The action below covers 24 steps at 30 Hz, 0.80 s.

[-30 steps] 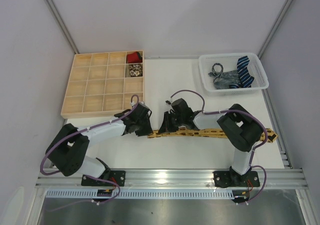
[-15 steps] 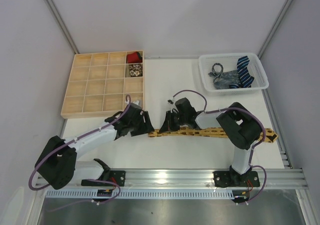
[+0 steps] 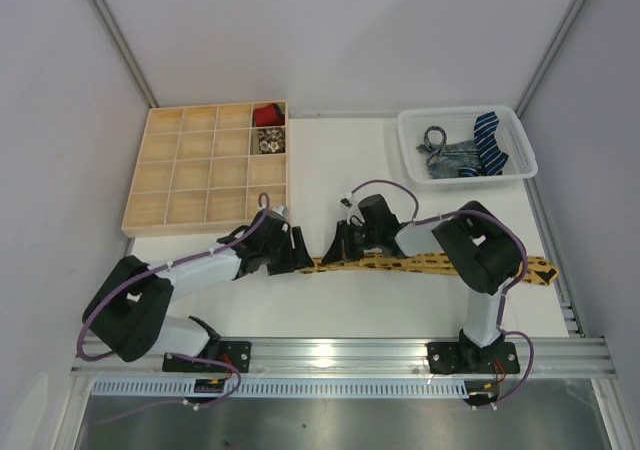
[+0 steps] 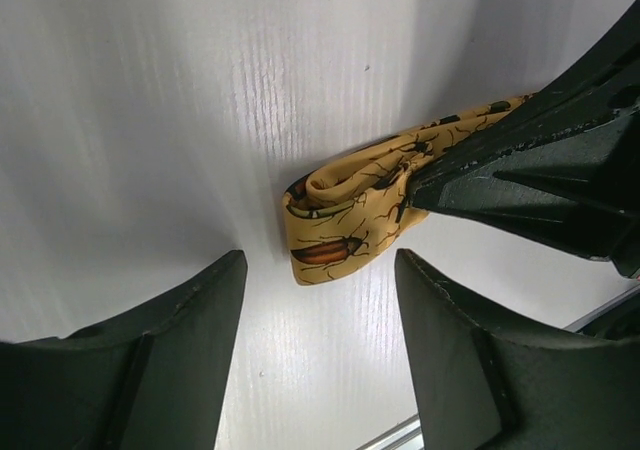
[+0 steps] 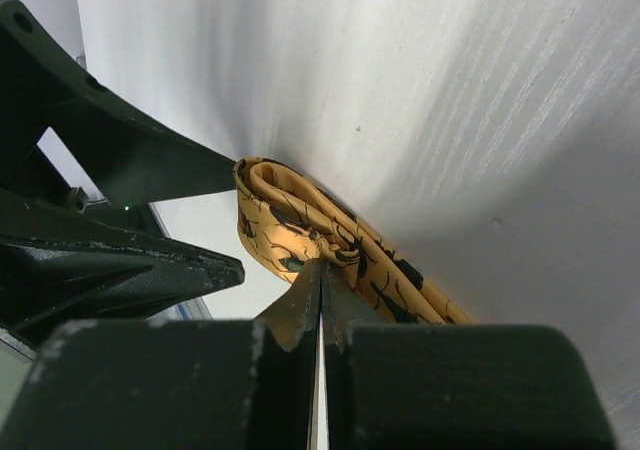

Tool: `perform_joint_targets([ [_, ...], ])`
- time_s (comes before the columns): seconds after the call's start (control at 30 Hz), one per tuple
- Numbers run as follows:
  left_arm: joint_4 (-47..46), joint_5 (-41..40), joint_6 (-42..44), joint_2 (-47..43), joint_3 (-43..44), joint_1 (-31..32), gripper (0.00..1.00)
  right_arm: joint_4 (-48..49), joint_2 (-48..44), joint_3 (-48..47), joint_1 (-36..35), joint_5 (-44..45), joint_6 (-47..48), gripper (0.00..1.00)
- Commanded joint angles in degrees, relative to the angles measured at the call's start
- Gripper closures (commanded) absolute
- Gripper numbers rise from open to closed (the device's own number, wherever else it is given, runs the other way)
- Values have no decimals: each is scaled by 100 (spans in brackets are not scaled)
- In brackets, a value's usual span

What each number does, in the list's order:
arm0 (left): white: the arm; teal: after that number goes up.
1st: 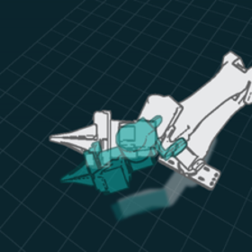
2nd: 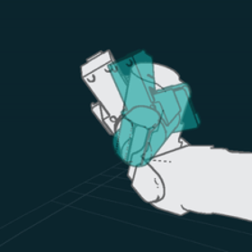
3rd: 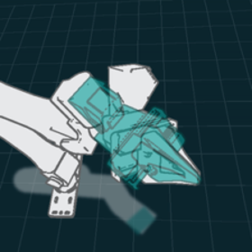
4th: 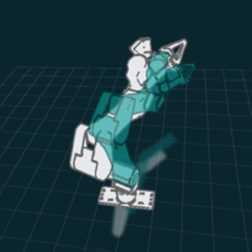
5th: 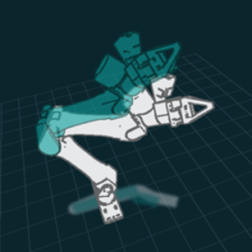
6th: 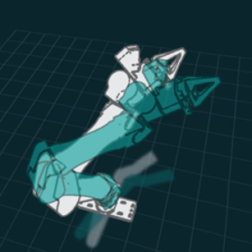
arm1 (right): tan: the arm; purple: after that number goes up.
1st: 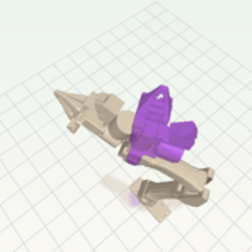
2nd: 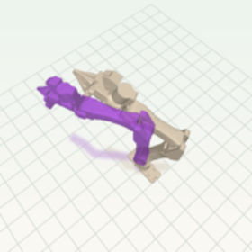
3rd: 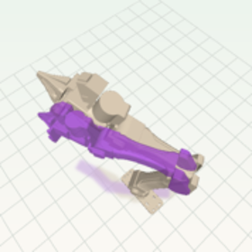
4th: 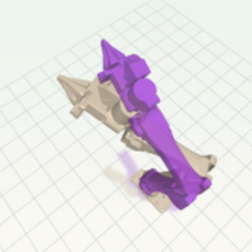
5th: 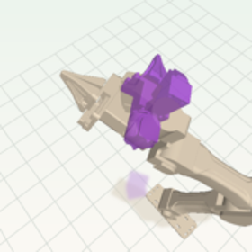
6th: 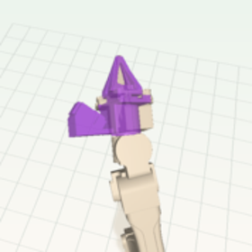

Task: Roll the ties
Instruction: Roll the tie

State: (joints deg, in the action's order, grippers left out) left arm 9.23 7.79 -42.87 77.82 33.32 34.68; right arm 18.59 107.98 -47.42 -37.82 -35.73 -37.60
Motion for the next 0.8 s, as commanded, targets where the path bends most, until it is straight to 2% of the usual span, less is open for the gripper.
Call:
perform_joint_targets([
  [0.0,-475,153,104,110,-45,-75,33,-365,258,224,135,303,289,100],
  [0.6,-906,249,7,708,-282,-128,44,-294,346,215,188,259,289,100],
  [0.77,-862,232,-2,708,-309,-128,52,-330,320,198,179,294,298,100],
])
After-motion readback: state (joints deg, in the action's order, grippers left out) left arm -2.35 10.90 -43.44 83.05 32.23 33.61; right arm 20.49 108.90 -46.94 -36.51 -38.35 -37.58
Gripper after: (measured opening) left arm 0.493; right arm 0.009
